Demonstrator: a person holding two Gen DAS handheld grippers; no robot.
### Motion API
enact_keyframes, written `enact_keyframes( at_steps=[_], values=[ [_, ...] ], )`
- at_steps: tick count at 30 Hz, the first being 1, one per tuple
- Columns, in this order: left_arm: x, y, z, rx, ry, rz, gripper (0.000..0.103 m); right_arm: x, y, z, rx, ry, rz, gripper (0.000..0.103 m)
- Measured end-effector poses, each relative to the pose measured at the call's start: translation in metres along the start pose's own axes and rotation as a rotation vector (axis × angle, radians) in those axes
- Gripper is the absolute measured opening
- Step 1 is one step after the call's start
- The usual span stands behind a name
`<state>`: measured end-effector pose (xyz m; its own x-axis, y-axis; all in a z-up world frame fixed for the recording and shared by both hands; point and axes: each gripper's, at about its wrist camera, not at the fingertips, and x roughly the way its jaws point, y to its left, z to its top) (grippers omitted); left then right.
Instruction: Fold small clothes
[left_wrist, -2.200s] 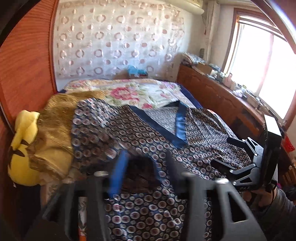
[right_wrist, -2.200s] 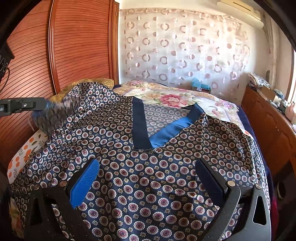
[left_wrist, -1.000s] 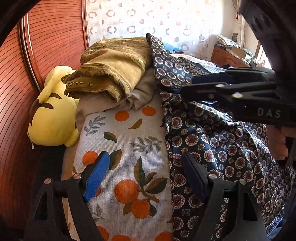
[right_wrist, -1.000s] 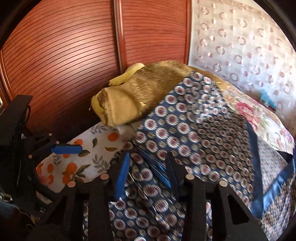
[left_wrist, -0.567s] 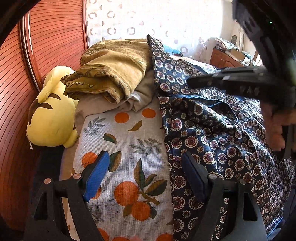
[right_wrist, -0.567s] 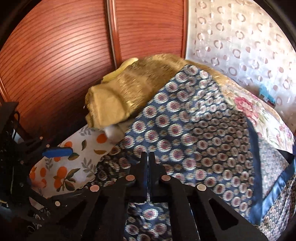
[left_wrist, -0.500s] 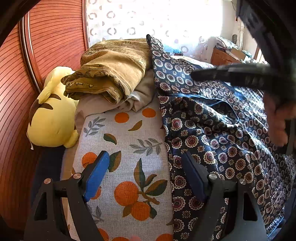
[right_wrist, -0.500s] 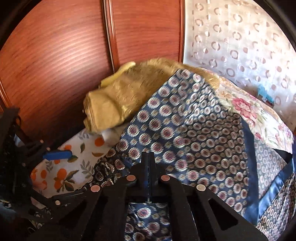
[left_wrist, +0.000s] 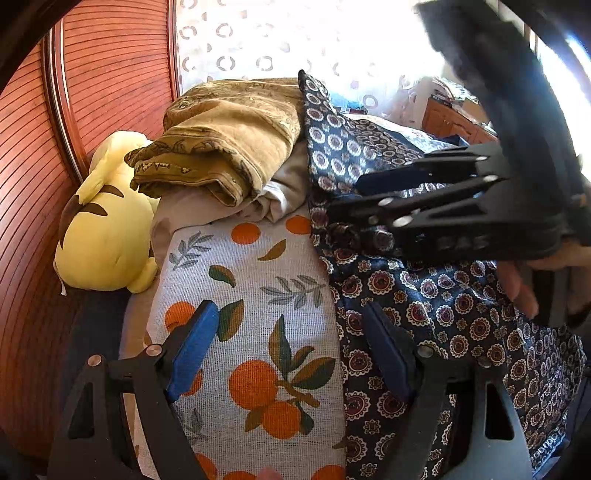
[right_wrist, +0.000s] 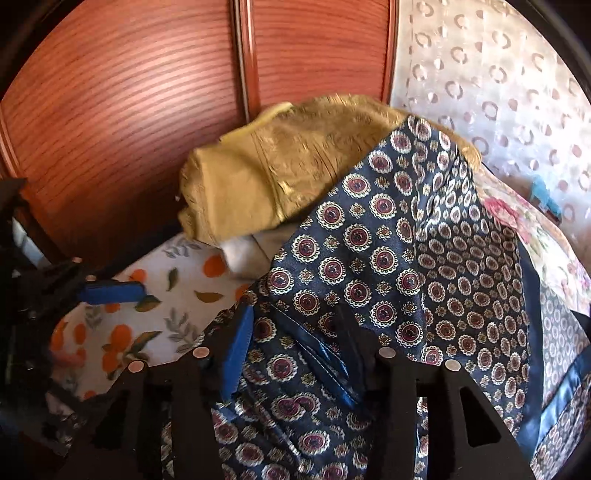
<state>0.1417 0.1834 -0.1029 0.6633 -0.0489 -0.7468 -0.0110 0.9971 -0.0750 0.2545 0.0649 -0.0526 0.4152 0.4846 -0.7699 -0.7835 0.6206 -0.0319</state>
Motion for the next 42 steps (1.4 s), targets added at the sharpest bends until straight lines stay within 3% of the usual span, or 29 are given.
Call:
enact_keyframes(
  at_steps=[3,4,5,7,16,20,23,26,28,30,34,38,42],
  values=[
    [0.000,0.000,0.000,0.003,0.001,0.001,0.080,0.012,-0.002,0.001,0.024,0.016,-0.011,0.046],
    [0.000,0.000,0.000,0.003,0.001,0.001,0.080,0.013,-0.005,0.002,0.042,0.010,-0.002,0.024],
    [0.000,0.000,0.000,0.003,0.001,0.001,0.080,0.010,-0.008,0.004,0.056,0.000,0.002,0.013],
    [0.001,0.000,0.000,0.001,0.000,0.000,0.080,-0.001,-0.013,0.006,0.079,-0.045,0.002,0.006],
    [0.001,-0.001,0.001,0.012,0.004,0.014,0.080,-0.061,-0.048,0.009,0.150,-0.231,-0.032,0.005],
    [0.001,-0.001,0.001,0.015,0.006,0.017,0.080,-0.067,-0.070,0.004,0.219,-0.233,-0.161,0.005],
    [0.000,-0.002,0.001,0.016,0.005,0.018,0.080,-0.057,-0.092,-0.006,0.285,-0.170,-0.226,0.005],
    [0.000,-0.004,0.001,0.019,0.006,0.024,0.080,-0.039,-0.103,-0.011,0.281,-0.106,-0.265,0.018],
    [-0.001,-0.004,0.001,0.018,0.006,0.023,0.080,-0.034,-0.101,-0.016,0.273,-0.095,-0.284,0.045],
    [-0.002,-0.005,0.000,0.017,0.006,0.024,0.080,-0.038,-0.095,-0.018,0.263,-0.101,-0.280,0.056],
    [-0.003,-0.008,0.002,0.035,0.022,0.018,0.080,-0.051,-0.089,-0.043,0.234,-0.083,-0.264,0.059],
    [-0.010,-0.019,0.009,0.022,0.007,-0.074,0.080,-0.078,-0.081,-0.089,0.186,-0.034,-0.239,0.059],
    [-0.008,-0.032,0.021,0.059,0.002,-0.061,0.079,-0.104,-0.089,-0.137,0.234,-0.012,-0.241,0.059]
  ],
)
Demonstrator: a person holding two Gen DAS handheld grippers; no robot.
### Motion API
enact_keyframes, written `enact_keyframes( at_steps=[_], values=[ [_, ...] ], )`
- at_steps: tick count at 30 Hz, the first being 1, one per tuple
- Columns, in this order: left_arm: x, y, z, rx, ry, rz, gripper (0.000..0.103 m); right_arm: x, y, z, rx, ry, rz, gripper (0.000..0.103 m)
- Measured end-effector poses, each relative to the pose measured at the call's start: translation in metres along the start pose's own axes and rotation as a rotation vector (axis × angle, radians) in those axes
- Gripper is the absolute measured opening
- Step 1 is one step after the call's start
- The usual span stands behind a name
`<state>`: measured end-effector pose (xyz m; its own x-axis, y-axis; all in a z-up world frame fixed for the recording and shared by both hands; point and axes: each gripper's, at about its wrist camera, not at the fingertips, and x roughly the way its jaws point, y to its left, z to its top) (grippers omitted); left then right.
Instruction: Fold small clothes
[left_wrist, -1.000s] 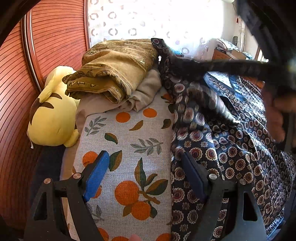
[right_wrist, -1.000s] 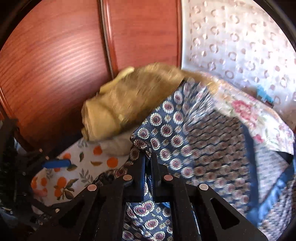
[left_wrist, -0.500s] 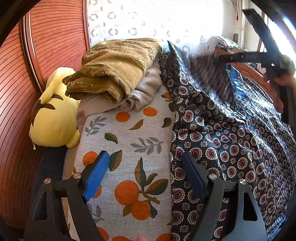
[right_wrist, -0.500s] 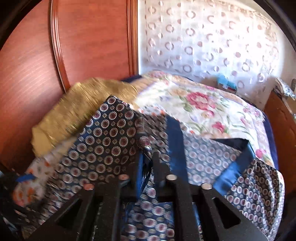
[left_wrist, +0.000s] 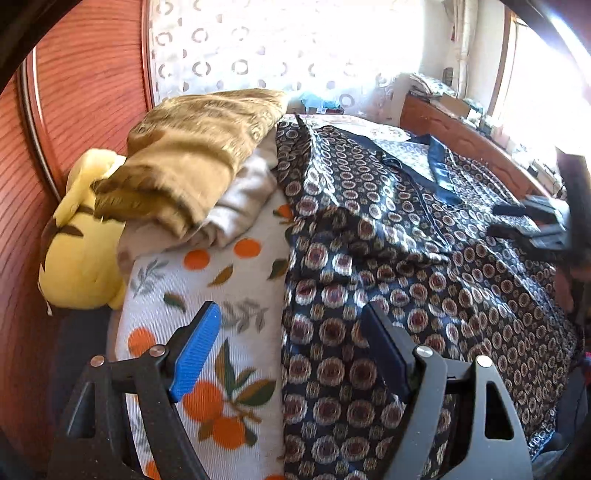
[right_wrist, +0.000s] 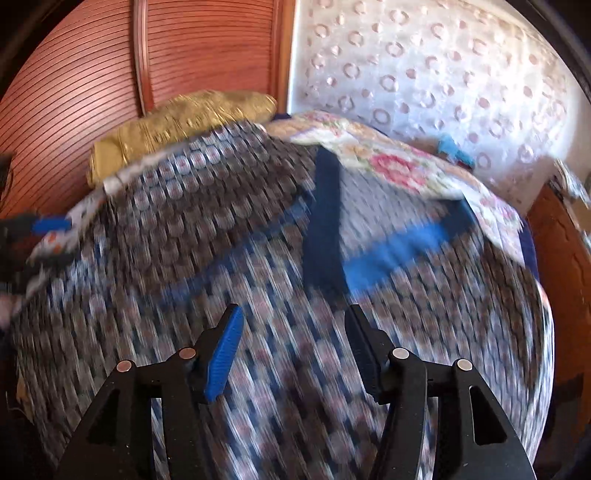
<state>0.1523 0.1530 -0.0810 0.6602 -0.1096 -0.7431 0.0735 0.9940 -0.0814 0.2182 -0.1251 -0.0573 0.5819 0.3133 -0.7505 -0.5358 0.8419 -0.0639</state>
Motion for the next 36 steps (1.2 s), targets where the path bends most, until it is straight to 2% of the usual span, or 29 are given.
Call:
enact_keyframes(
  at_steps=[1,4,6,9,12,13,14,16,17,18,21,31,36],
  values=[
    [0.003,0.000,0.004,0.000,0.003,0.004,0.078,-0.003,-0.006,-0.011,0.017,0.004,-0.004,0.059],
    [0.014,0.005,0.013,-0.027,0.020,-0.002,0.066,-0.012,-0.021,-0.036,0.045,0.030,-0.022,0.060],
    [0.020,0.008,0.017,-0.039,0.030,-0.004,0.059,-0.015,-0.026,-0.044,0.072,0.024,-0.010,0.064],
    [0.028,0.009,0.019,-0.039,0.058,-0.019,0.059,-0.020,-0.030,-0.049,0.086,0.015,-0.020,0.065],
    [0.029,0.005,0.017,-0.018,0.064,-0.015,0.057,-0.024,-0.033,-0.054,0.091,-0.003,-0.034,0.074],
    [0.028,0.003,0.016,-0.006,0.060,-0.013,0.050,-0.025,-0.035,-0.057,0.105,-0.003,-0.030,0.077],
    [0.027,0.003,0.015,0.001,0.061,-0.010,0.036,-0.026,-0.035,-0.058,0.110,-0.001,-0.032,0.078],
    [0.024,-0.001,0.014,0.023,0.063,-0.013,0.022,-0.024,-0.034,-0.057,0.114,0.005,-0.046,0.082],
    [0.023,-0.002,0.015,0.030,0.062,-0.014,0.011,-0.023,-0.034,-0.056,0.116,0.006,-0.047,0.083],
    [0.020,-0.003,0.015,0.037,0.050,-0.009,0.006,-0.024,-0.034,-0.054,0.118,0.007,-0.047,0.084],
    [0.012,-0.002,0.017,0.044,0.031,0.008,0.003,-0.017,-0.036,-0.049,0.123,0.011,-0.045,0.086],
    [-0.014,0.032,0.023,0.004,-0.020,0.106,0.002,-0.014,-0.037,-0.046,0.124,0.015,-0.046,0.089],
    [-0.019,0.033,0.026,-0.010,-0.038,0.068,0.003,-0.011,-0.040,-0.045,0.124,0.016,-0.046,0.089]
  ],
)
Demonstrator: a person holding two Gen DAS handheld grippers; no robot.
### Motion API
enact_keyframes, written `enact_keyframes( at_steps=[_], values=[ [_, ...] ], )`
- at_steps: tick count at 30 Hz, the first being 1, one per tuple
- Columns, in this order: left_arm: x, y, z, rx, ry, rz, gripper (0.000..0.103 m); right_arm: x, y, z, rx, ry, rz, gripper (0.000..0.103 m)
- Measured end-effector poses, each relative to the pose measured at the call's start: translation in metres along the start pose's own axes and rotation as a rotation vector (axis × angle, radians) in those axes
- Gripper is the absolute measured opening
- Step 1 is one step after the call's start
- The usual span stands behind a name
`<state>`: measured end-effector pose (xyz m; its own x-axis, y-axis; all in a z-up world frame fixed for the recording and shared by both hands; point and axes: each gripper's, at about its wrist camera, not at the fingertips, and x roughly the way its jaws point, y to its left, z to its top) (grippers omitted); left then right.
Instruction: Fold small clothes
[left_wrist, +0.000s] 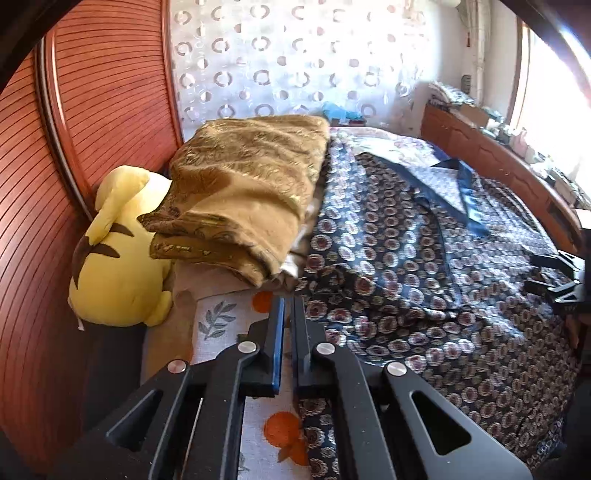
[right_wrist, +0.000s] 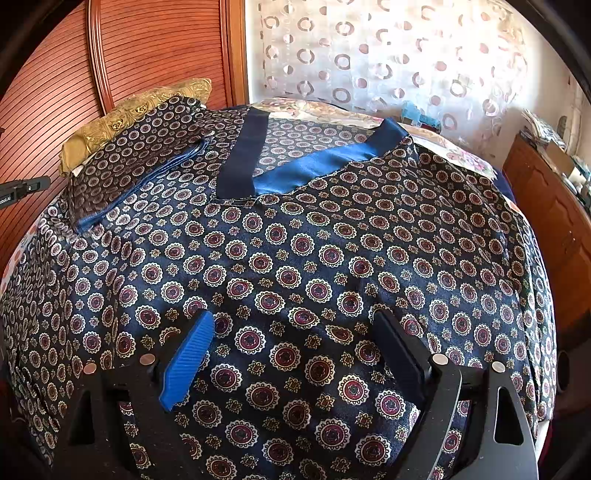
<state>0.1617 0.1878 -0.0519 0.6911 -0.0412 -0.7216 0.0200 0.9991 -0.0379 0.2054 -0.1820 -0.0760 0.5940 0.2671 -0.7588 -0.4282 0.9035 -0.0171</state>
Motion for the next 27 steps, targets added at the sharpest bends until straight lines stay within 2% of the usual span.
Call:
enact_keyframes(
  at_steps=[1,2,3,4,5,6,9,18,27],
  values=[
    [-0.002,-0.005,0.001,0.015,-0.004,0.004,0.004,0.000,0.000,0.000,0.000,0.000,0.000,0.089],
    [-0.004,-0.008,0.000,0.025,-0.007,0.009,0.020,0.000,0.000,0.000,0.000,0.000,0.000,0.090],
    [-0.007,-0.014,0.000,0.040,-0.018,0.011,0.048,0.000,0.000,0.000,0.001,0.001,0.000,0.090],
    [-0.011,-0.020,0.000,0.052,-0.034,0.007,0.059,0.000,0.000,0.000,0.000,0.000,0.000,0.090],
    [-0.013,-0.025,0.000,0.057,-0.043,0.006,0.079,0.000,0.000,0.000,0.000,0.000,0.000,0.090],
    [-0.015,-0.031,0.001,0.060,-0.044,-0.003,0.085,0.000,0.000,0.000,-0.001,0.000,0.000,0.090],
    [-0.014,-0.051,0.002,0.053,-0.042,-0.062,0.085,0.000,-0.001,0.000,0.000,0.001,-0.002,0.091],
    [0.014,-0.118,-0.008,0.127,0.030,-0.163,0.085,0.000,-0.003,-0.001,0.006,0.005,-0.003,0.093],
    [0.036,-0.155,-0.019,0.164,0.091,-0.186,0.085,-0.002,-0.005,-0.002,0.017,0.003,-0.014,0.093]
  ],
)
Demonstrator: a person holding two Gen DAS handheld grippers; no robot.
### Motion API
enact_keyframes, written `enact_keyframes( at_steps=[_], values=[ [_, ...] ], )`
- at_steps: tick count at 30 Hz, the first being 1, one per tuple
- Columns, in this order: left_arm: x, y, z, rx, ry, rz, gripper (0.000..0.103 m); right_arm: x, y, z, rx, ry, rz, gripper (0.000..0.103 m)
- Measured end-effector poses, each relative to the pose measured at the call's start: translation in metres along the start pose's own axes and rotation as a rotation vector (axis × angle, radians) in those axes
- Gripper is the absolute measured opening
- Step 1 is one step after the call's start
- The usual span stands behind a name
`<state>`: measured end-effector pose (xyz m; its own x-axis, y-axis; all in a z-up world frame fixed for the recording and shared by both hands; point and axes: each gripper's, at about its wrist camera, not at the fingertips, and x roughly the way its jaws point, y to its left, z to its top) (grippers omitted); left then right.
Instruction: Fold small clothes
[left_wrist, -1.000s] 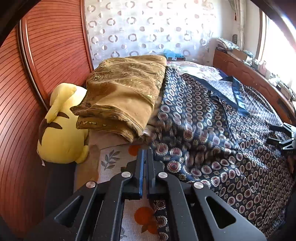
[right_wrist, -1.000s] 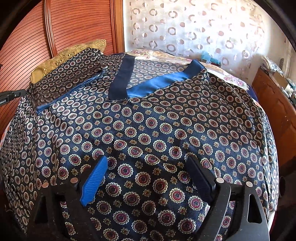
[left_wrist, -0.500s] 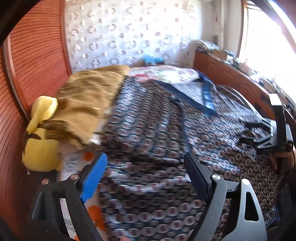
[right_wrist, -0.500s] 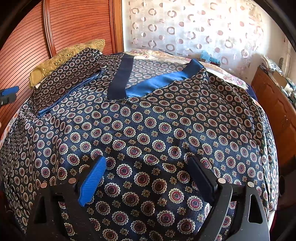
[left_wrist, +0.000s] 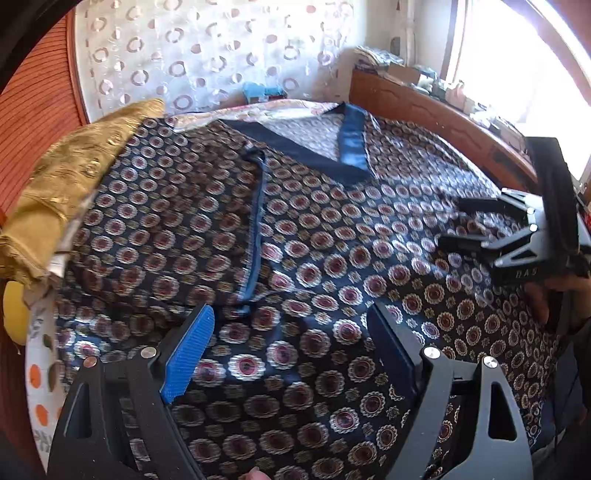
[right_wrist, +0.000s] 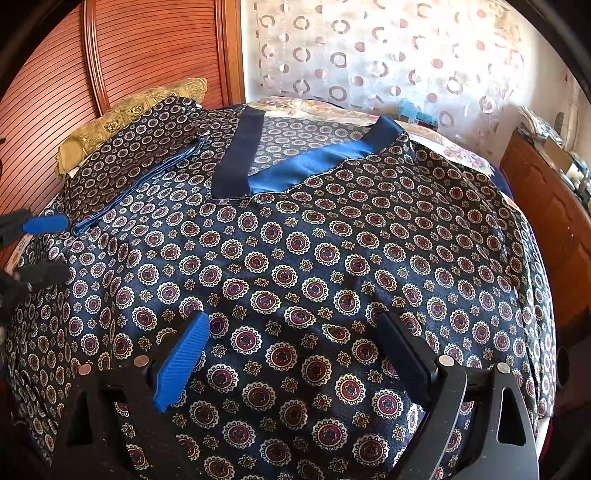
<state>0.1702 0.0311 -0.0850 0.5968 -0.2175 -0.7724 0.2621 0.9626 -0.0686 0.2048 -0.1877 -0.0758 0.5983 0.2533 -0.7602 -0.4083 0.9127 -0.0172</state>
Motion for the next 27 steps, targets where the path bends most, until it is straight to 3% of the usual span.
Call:
enact_keyframes(
  at_steps=[6,10,19,27],
  values=[
    [0.006,-0.006,-0.007,0.036,-0.001,0.027,0.085,-0.049,-0.032,-0.008,0.085,-0.126,-0.043,0.093],
    [0.005,-0.005,-0.008,0.036,-0.003,0.030,0.085,-0.084,-0.073,-0.027,0.123,-0.148,-0.106,0.093],
    [0.005,-0.007,-0.008,0.041,-0.003,0.036,0.086,-0.122,-0.180,-0.096,0.240,-0.050,-0.297,0.092],
    [0.005,-0.007,-0.009,0.041,-0.003,0.036,0.086,-0.100,-0.209,-0.124,0.302,0.033,-0.243,0.084]
  ],
)
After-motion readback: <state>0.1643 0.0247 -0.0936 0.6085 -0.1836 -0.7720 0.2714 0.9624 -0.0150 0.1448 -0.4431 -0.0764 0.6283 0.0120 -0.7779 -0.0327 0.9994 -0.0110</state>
